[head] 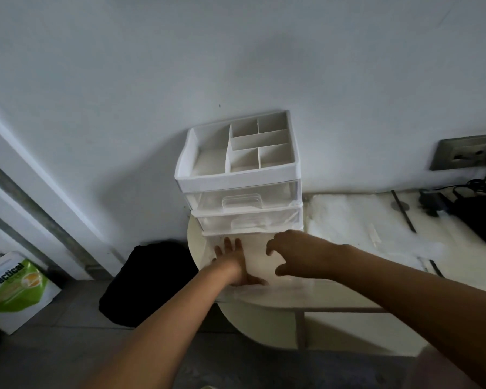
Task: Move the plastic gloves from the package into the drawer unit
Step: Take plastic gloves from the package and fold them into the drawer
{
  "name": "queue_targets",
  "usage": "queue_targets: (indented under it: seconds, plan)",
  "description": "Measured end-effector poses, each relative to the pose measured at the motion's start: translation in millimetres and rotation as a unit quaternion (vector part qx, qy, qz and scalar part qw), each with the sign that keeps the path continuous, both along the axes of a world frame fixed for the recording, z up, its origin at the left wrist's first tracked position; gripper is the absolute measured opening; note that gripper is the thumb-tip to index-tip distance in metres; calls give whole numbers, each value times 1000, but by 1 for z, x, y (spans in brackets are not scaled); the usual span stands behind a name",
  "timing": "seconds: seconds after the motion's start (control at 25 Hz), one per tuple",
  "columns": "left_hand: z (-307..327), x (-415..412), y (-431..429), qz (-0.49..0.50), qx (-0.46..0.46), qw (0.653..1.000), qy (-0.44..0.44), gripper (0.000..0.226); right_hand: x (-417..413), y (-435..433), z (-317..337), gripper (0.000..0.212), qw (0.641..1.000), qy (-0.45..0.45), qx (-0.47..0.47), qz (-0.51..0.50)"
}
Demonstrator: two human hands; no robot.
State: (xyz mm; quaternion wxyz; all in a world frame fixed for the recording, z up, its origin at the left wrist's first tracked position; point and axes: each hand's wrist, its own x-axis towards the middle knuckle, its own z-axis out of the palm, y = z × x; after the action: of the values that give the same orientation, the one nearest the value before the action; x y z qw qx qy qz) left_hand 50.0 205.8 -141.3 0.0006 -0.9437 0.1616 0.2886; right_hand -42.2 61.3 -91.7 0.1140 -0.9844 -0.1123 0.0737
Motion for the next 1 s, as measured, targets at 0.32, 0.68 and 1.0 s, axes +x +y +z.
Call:
queue_targets:
  seconds: [0.32, 0.68, 1.0]
  plan:
    - [-4, 5, -2, 0, -99, 994, -53, 138, -43, -98, 11, 14, 989, -20, 69, -126]
    - [62, -72, -59, -158, -222, 917, -291, 43, -78, -194, -3, 23, 910, 39, 35, -410]
    - [16, -95, -133, -305, -204, 925, -96, 55, -96, -208, -20, 30, 883, 78, 110, -449]
